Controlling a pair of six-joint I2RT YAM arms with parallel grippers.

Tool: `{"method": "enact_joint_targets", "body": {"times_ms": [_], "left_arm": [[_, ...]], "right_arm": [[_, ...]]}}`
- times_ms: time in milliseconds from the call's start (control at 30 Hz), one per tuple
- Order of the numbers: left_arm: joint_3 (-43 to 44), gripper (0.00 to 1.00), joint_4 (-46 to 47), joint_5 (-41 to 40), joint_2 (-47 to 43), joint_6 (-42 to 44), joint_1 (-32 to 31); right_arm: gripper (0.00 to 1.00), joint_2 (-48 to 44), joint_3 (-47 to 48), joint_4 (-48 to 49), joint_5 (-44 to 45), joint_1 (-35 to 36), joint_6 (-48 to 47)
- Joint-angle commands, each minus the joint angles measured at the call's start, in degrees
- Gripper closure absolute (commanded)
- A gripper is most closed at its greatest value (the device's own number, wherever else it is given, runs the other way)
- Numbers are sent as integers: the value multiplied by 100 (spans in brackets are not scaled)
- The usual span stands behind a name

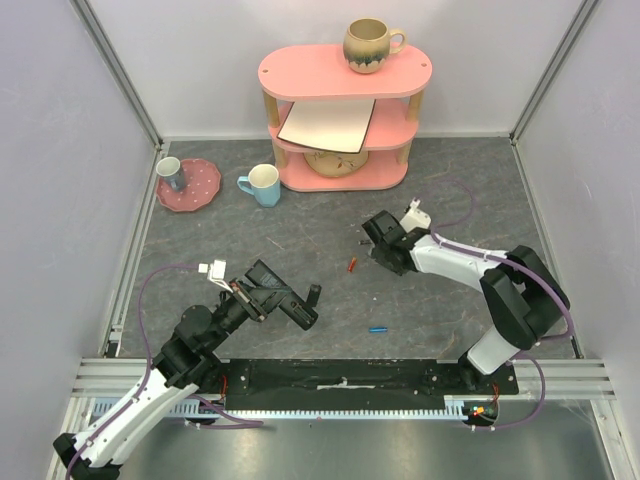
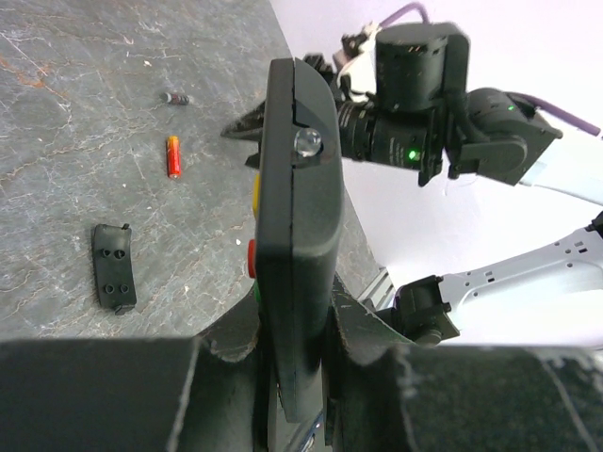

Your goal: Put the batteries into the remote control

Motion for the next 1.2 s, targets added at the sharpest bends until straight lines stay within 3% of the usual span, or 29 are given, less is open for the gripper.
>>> {"method": "enact_joint_targets", "body": {"times_ms": [0, 133, 267, 433, 467, 567, 667, 967, 1167], "left_arm": [[-558, 98, 163, -25, -62, -214, -6], [-540, 98, 111, -25, -62, -205, 3], [-549, 98, 84, -25, -62, -214, -6], [-505, 98, -64, -25, -53, -196, -6], [-488, 98, -126, -34, -62, -188, -6], [-461, 98, -249, -183, -246, -153, -6], [-452, 98, -328, -218, -273, -135, -6], [-505, 98, -364, -403, -229, -143, -6], [-549, 98, -232, -394, -141, -144, -6]], "right_arm": [[35, 11, 913, 25, 503, -8, -1192], [31, 627, 1758, 8, 230, 62, -2668], [30, 1128, 2172, 34, 476, 89, -3050], [46, 1937, 2831, 130, 1108, 10, -3139], [53, 2016, 2841, 227, 1161, -42, -3165], [58, 2131, 2674, 1050, 1311, -104, -3270], [59, 2297, 2630, 1395, 1390, -183, -3314], [62, 2939, 3087, 1468, 1110, -271, -3789], [69, 2738, 2395, 1528, 890, -201, -3535]]}}
